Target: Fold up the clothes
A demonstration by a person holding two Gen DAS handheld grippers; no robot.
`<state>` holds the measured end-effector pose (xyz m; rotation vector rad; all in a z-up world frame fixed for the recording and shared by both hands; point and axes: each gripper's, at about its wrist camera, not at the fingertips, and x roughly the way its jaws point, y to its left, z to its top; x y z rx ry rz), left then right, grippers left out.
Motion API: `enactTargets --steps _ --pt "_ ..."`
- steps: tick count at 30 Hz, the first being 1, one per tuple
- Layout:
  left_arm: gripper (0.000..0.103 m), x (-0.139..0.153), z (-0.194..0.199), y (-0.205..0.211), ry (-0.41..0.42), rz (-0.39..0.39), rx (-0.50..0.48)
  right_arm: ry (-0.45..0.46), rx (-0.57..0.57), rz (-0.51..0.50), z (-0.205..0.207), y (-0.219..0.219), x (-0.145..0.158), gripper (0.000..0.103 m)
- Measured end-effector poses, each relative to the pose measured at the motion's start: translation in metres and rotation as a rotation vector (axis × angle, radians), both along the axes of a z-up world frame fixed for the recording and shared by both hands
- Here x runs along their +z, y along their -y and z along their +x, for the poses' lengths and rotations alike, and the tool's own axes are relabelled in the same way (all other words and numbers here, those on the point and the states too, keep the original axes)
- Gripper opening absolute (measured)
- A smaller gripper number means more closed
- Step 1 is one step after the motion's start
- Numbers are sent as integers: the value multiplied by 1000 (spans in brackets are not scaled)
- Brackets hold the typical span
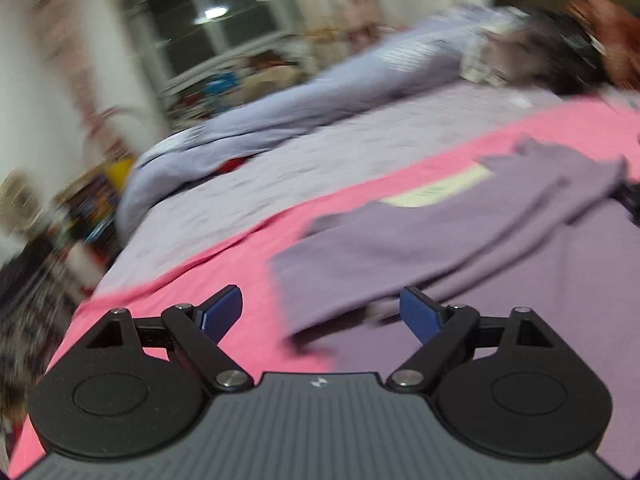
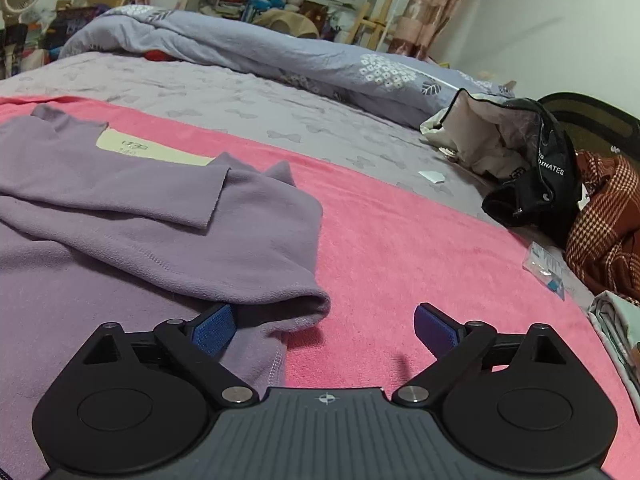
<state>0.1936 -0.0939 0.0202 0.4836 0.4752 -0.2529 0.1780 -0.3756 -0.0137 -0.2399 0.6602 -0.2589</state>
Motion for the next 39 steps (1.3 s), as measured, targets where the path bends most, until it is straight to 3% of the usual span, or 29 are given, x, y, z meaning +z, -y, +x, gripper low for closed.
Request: enactTargets --steps 4,8,10,17,21,23,25,28,31,35,38,39 --pt "91 -27 33 32 -55 82 78 10 -13 -33 3 4 2 97" --pt "97 -31 44 9 -110 -38 159 28 -78 -107 6 22 2 100" --pt "97 -31 46 -3 -140 -83 177 25 -66 -73 5 37 2 102" --pt "101 -32 43 -7 -131 -80 177 80 -48 -271 -5 19 -1 103" --pt "103 -33 49 -18 -171 -153 186 -38 -41 17 -2 58 7 102" --pt "103 -34 50 -22 -182 -178 187 -69 23 139 -12 72 20 100" --pt "103 -34 50 -22 -178 -180 187 -49 85 253 -20 90 34 100" --pt "103 -35 46 -18 -155 -159 188 42 52 429 -5 116 50 99" --pt "103 -35 44 -13 -135 -134 188 42 15 569 52 113 48 74" --pt "103 -36 44 -15 -137 -146 188 -47 68 471 131 70 30 69" --pt "103 -36 46 -19 -151 -173 188 -194 55 334 166 36 10 14" --pt "103 -36 46 -19 -150 -175 188 -194 57 280 167 28 11 12"
